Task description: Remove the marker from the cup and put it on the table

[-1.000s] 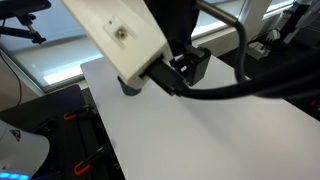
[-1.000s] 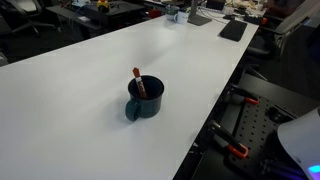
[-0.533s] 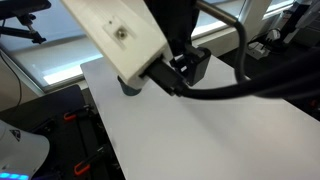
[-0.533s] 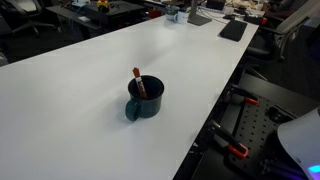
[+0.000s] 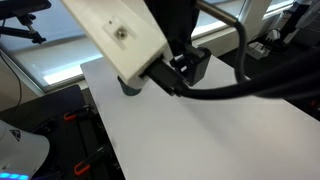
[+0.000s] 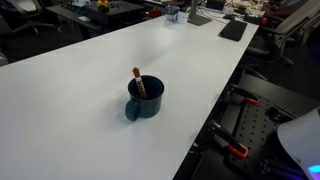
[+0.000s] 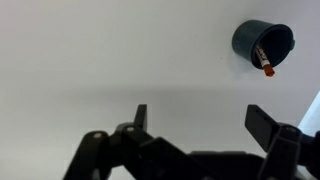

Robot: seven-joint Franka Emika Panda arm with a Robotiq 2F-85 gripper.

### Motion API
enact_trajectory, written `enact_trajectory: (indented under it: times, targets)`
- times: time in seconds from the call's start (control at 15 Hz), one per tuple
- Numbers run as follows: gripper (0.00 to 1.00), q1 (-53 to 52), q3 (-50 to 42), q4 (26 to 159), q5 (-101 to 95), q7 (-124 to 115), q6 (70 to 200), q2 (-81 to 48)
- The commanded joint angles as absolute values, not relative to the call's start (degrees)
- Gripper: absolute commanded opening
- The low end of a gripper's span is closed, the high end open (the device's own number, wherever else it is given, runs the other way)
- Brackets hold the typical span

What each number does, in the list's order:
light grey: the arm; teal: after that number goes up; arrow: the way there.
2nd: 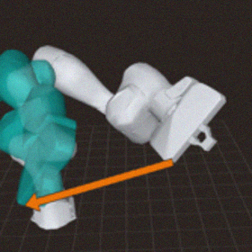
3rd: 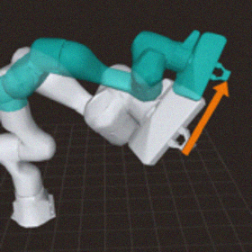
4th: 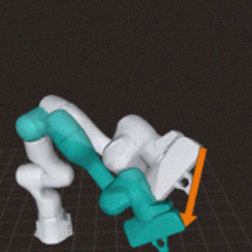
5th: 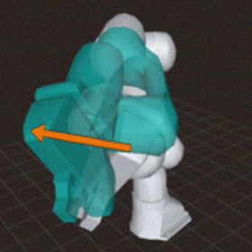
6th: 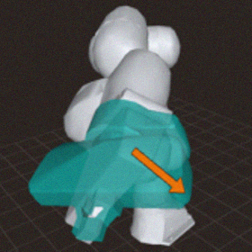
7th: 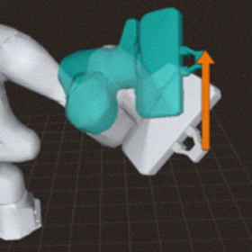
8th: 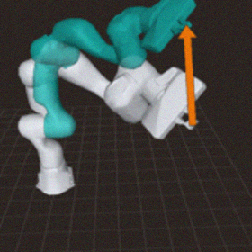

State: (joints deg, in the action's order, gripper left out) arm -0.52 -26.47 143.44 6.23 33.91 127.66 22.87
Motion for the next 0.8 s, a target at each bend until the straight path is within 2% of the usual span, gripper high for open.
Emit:
enact_trajectory:
  times: [0.0,0.73]
  targets:
    - [1.0,2.0,-24.1,143.3,7.5,34.8,127.4,22.4]
    - [1.0,0.0,-14.6,145.1,8.8,33.4,127.6,15.7]
